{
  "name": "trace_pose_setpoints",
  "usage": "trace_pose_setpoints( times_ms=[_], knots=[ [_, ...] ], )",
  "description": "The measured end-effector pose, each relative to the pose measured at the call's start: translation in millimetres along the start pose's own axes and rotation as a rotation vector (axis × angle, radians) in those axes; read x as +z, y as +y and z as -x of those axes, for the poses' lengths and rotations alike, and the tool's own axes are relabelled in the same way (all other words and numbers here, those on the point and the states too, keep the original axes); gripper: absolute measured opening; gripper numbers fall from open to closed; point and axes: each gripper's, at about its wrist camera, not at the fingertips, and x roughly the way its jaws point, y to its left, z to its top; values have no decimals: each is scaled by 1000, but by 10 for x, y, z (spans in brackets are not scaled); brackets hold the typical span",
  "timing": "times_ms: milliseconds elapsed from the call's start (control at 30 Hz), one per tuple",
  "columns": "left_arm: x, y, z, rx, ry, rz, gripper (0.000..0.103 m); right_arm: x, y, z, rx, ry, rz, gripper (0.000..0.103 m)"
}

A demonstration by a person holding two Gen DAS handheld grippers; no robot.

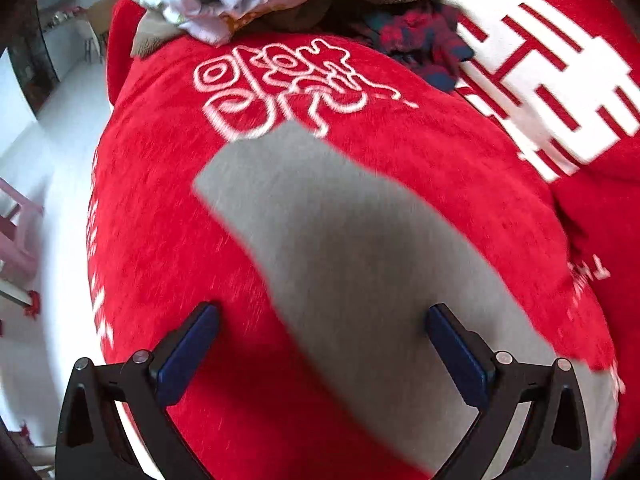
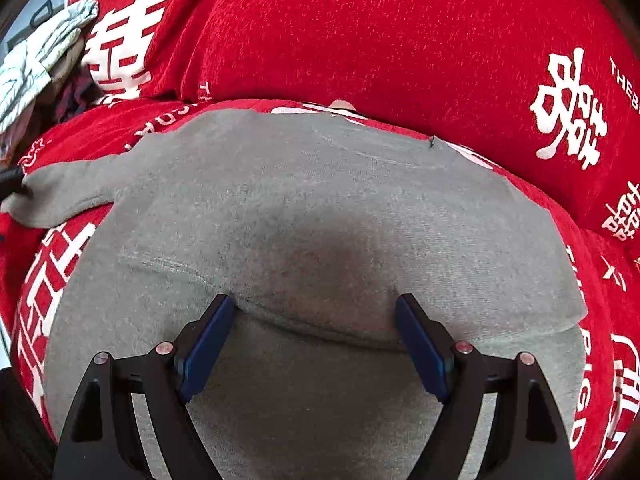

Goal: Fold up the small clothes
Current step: 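Grasp the other sleeve cuff with the left gripper and lift, then carry the sleeve across the sweater body with the left gripper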

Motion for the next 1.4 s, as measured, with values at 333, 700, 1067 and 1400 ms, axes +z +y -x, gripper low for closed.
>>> trace_pose_setpoints(
  times_ms=[333,700,1067,1400],
  knots=[
    [144,152,121,-139,-50,26,15,374,113,24,-1,-21,29,85],
    [136,419,385,-332,-117,37,13,1327,757,-567,61,0,96,85],
    [128,436,716,-350,-205,-12,13,1505,1580,-1104,149,92,171,85],
    [13,232,1070,-328,-216,-91,13,1327,785,-521,108,15,38,84]
  ],
)
